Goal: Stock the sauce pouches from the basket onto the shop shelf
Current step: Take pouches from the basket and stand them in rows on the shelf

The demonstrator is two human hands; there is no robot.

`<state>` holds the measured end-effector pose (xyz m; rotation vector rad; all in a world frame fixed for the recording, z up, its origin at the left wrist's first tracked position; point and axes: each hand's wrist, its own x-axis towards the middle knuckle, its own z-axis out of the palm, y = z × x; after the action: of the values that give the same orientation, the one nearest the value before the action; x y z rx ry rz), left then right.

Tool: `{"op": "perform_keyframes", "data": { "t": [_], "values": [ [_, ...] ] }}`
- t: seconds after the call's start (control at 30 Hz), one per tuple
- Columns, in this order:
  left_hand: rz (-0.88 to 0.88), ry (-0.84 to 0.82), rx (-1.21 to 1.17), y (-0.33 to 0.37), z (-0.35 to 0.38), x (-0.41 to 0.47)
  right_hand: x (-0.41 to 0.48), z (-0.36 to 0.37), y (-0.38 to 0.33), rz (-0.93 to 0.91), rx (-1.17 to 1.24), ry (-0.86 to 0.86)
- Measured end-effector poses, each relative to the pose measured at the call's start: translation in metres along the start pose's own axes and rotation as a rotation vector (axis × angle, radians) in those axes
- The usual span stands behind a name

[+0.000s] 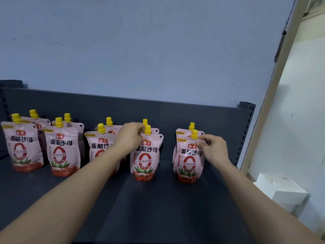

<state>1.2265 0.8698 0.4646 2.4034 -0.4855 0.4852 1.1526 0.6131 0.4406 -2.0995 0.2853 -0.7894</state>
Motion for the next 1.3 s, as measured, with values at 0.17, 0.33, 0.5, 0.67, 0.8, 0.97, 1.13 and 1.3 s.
{"op": "perform_keyframes", "data": {
  "t": [0.17, 0.33, 0.5, 0.67, 0.8, 0.97, 1.13, 1.3],
  "values": [
    [0.032, -0.019, 0.06, 0.002, 0.0, 0.001, -0.001, -0.001, -0.002, -0.032, -0.057, -0.013],
    [0.067, -0.021, 0.166, 0.005, -0.002, -0.001, -0.002, -0.003, -0.003, -0.109, -0.233, -0.044],
    [0.086, -0.035, 0.291, 0.011, -0.005, -0.006, -0.007, -0.003, -0.006, -0.147, -0.373, -0.089],
    [0.116, -0.036, 0.368, 0.015, -0.008, -0.012, -0.012, -0.005, -0.011, -0.209, -0.412, -0.063],
    [0.157, -0.016, 0.453, 0.017, -0.011, -0.019, -0.016, -0.006, -0.015, -0.261, -0.454, -0.016],
    [0.25, 0.024, 0.627, 0.017, -0.018, -0.029, -0.028, -0.005, -0.027, -0.361, -0.542, 0.05],
    [0.221, 0.009, 0.797, 0.019, -0.034, -0.055, -0.047, -0.001, -0.042, -0.472, -0.616, -0.003],
    [0.137, 0.001, 0.854, 0.018, -0.06, -0.099, -0.079, 0.006, -0.061, -0.539, -0.638, -0.13]
  ]
}}
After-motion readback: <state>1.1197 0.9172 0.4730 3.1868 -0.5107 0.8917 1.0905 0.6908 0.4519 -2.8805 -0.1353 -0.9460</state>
